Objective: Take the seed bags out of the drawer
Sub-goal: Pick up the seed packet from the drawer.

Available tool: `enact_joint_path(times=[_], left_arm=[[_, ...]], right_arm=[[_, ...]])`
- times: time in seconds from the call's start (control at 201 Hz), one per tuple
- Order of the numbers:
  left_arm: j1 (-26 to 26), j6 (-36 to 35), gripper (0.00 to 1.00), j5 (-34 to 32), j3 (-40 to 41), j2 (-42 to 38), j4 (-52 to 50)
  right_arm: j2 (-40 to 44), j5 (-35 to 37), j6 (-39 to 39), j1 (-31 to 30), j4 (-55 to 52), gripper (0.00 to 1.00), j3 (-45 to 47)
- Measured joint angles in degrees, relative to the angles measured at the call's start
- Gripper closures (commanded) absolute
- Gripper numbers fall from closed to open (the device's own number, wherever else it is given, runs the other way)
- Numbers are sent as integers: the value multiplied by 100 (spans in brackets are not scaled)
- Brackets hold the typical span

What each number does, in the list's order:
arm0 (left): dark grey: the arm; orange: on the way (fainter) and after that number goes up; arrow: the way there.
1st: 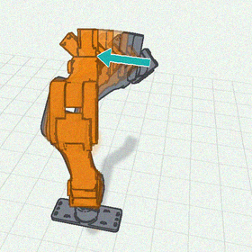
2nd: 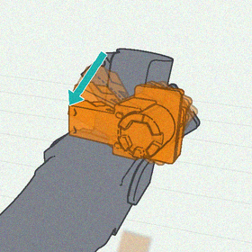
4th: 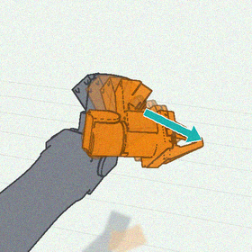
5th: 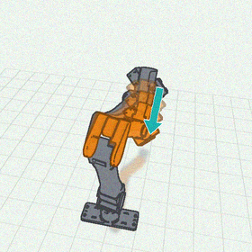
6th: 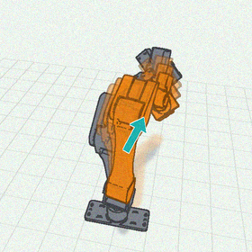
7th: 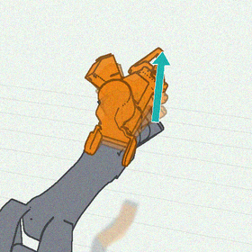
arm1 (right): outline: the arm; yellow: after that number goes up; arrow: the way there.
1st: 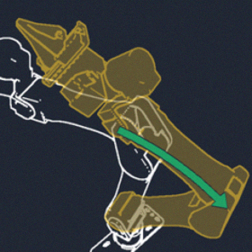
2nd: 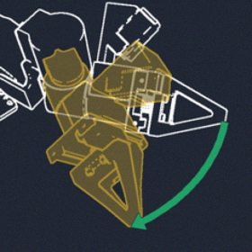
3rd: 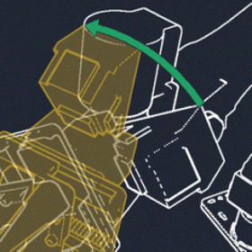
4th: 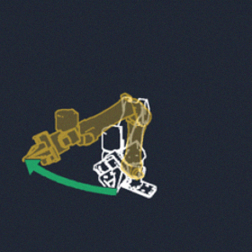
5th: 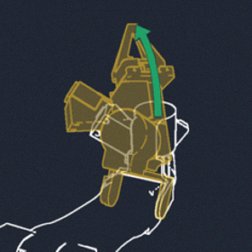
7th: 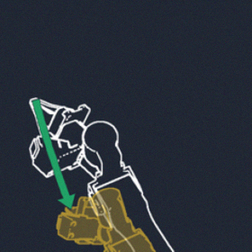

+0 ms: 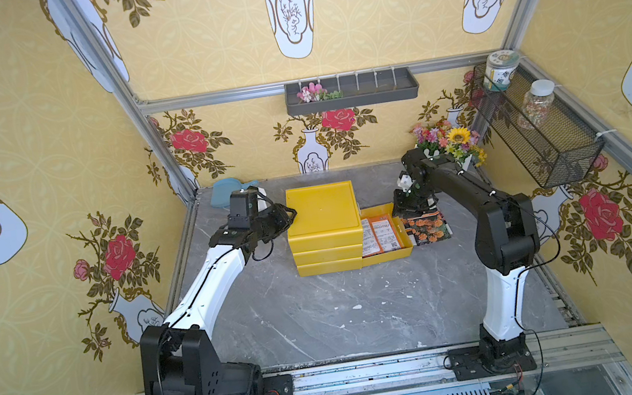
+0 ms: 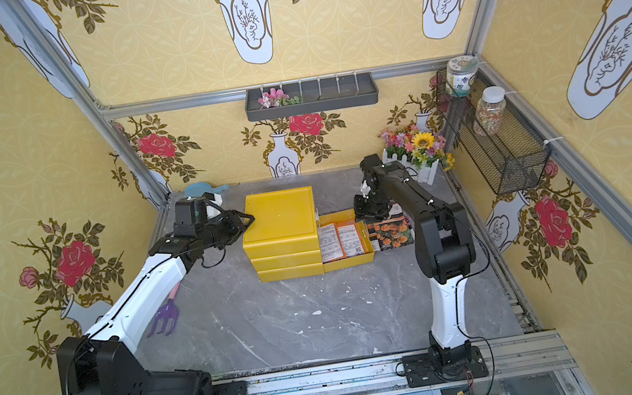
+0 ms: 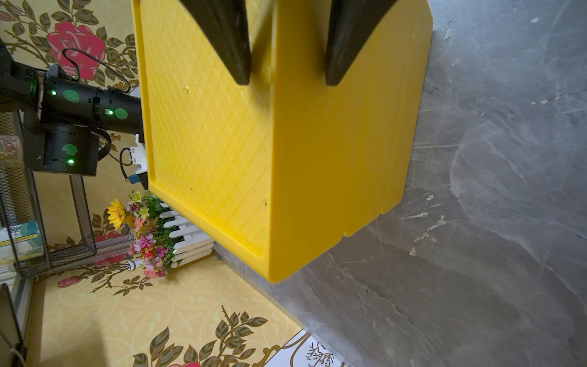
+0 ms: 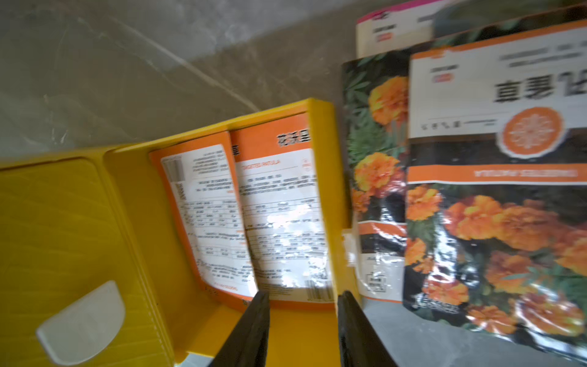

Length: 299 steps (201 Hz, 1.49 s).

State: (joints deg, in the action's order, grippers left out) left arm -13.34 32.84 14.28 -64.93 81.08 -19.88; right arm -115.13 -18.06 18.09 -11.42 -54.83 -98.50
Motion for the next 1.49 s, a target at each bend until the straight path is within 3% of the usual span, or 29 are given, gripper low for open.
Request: enact_joint_path(times=[0.214,0.727,1.285,1.489], left_arm=[[0,13,57,2,24,-22,20],[0,15,57,-15,101,-76,87],[-2,-7,57,-17,111,-107,52],[-2,-4,57,-15,142,-140,55]], right_arm=[[-321,-278,122,-485,127,60,-50],[-861,-595,323,-704,525,67,337],[-776,-632,490,-782,566,100,273],[-520,-549,428,-704,321,100,149]])
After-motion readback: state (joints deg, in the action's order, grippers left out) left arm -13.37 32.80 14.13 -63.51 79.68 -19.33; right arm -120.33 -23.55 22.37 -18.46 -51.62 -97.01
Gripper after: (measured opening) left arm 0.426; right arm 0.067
